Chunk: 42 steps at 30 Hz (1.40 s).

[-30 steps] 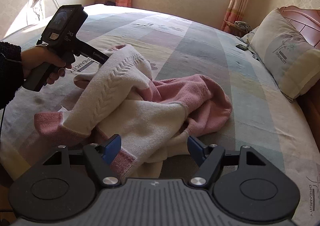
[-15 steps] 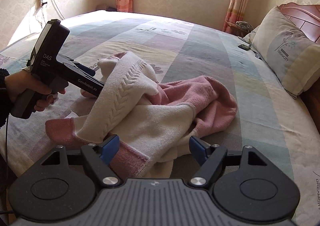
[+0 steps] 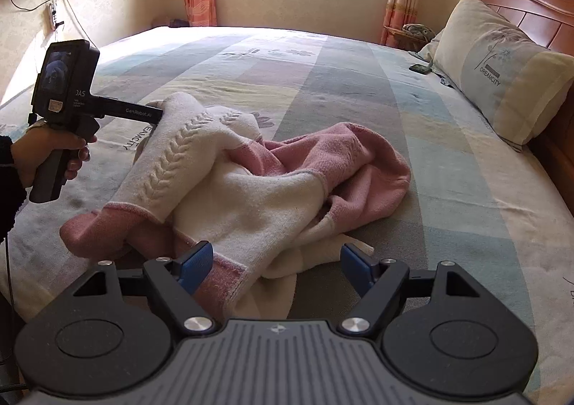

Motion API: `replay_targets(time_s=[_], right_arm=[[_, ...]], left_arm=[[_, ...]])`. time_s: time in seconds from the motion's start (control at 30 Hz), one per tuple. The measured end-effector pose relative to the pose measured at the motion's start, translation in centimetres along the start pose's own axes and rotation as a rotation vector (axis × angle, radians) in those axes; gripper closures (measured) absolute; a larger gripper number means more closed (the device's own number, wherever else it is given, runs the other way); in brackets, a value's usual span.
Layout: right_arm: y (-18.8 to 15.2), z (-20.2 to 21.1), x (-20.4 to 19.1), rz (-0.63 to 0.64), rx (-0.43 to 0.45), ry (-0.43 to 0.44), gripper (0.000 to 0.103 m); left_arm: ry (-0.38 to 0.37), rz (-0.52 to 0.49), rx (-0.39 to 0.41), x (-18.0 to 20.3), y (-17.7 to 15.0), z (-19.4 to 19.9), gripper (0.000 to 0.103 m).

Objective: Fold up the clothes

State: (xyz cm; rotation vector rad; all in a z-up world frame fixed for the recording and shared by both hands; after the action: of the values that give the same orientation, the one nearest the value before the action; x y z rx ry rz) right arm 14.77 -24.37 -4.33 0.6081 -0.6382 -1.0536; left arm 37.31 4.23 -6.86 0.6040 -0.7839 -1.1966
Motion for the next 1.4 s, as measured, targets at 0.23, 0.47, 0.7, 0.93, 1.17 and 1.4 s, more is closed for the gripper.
replay_targets(time_s=[0.23,0.47,0.7,0.93,1.17,1.4], right_arm=[[0.0,-0.4,-0.3,0.007,-0.009,0.003,0.021],[-0.5,-0.5,0.4,-0.006,-0.017,-0.011,0.021],[-0.9,-1.2,0.0,-0.026,-0.029,0.019,0.021],[-0.1,-0.4,-0.6,0.015,-0.001,0.025,0.019],[-1.5,-0.3,-0.2,-0.052,-0.018,0.037,0.018],[-3.6,1.0,-0.5,-0.086,-0.018,0.036,0.018]], left_arm=[[-0.061,0.054,-0.037,-0.3,-0.8,-1.6,0.000],[0.163,-0.015,0.062,-2.9,3.7,-0.6,0.000],[0.006,-0.025,-0.103,-2.3,1.0,1.4,0.001],[-0.085,0.014,-0.261,-3.4,-5.4,4.8,0.001],[-0.193,0.095,-0.284,-3.1,-8.0,9.9,0.001],[-0.276,0.033,-0.259,0.5,-8.4,13.9,0.001]])
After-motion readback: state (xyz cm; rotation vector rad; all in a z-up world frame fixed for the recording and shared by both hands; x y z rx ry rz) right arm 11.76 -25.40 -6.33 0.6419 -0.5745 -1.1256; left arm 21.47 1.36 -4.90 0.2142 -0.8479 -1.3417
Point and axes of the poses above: each gripper's, at about its wrist camera, not at the fingertips, and z roughly against the way its jaws point, x to its right, y to its top, the point moved 3 cm from there along -z, roughly the way its jaws point, and after that the axes turned 12 degrees about z, right-handed, at the moved point
